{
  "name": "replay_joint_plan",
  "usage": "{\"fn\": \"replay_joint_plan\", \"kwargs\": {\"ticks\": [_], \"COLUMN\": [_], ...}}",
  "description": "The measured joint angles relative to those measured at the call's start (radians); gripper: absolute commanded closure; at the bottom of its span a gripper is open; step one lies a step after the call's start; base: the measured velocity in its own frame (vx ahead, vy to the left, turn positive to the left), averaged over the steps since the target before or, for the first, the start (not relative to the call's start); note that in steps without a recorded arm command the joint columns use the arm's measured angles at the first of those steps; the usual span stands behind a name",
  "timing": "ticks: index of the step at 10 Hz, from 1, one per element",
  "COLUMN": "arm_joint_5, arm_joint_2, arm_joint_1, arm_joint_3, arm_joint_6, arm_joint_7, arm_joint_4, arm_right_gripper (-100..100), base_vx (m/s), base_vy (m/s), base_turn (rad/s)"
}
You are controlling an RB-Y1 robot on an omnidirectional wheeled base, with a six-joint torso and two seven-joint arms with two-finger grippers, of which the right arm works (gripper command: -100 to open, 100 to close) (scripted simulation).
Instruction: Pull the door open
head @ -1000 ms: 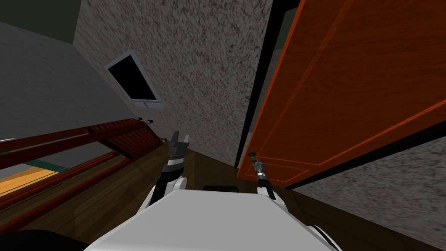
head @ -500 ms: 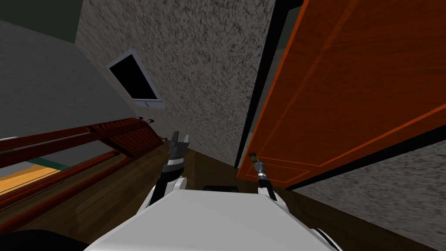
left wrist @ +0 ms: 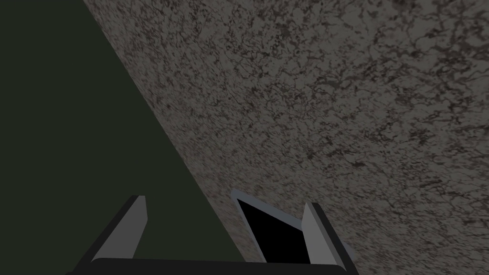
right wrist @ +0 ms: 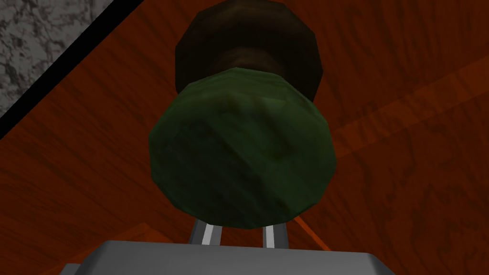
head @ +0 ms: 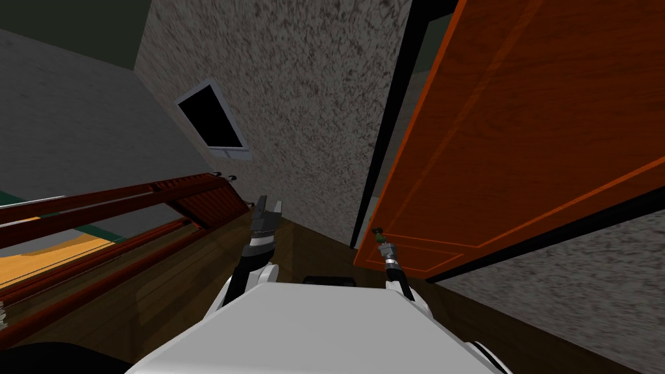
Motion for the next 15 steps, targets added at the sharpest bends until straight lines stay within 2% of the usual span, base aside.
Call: {"fn": "replay_joint_plan", "kwargs": {"ticks": [1,3,4,5,6,7,8,11,12,14,15], "arm_joint_5": [-0.006,-0.018,-0.018,-0.024,-0.031,-0.033,-0.035,-0.067,-0.077,-0.089,-0.098], "arm_joint_2": [-0.003,-0.009,-0.012,-0.013,-0.013,-0.01,-0.011,-0.007,-0.007,-0.011,-0.016], "arm_joint_1": [-0.012,0.022,0.006,0.018,0.018,0.007,-0.01,0.01,0.026,0.023,0.015], "arm_joint_3": [0.008,0.013,0.02,0.023,0.03,0.037,0.049,0.062,0.066,0.067,0.07], "arm_joint_6": [-0.009,0.019,0.004,0.005,0.007,-0.001,-0.022,-0.003,0.011,0.02,0.015], "arm_joint_7": [-0.033,-0.065,-0.089,-0.109,-0.133,-0.154,-0.19,-0.256,-0.272,-0.297,-0.32], "arm_joint_4": [0.021,-0.042,-0.009,-0.025,-0.028,-0.009,0.032,0.009,-0.021,-0.029,-0.025], "arm_right_gripper": [100,100,100,100,100,100,-100,-100,-100,-100,-100], "base_vx": [-0.057,-0.048,-0.042,-0.063,-0.058,-0.07,-0.073,-0.09,-0.062,-0.058,-0.081], "base_vy": [-0.012,-0.007,-0.013,-0.031,-0.019,-0.003,-0.018,-0.019,-0.005,-0.023,-0.023], "base_turn": [0.034,0.041,0.051,0.054,0.037,0.09,0.026,0.006,0.013,-0.011,0.046]}}
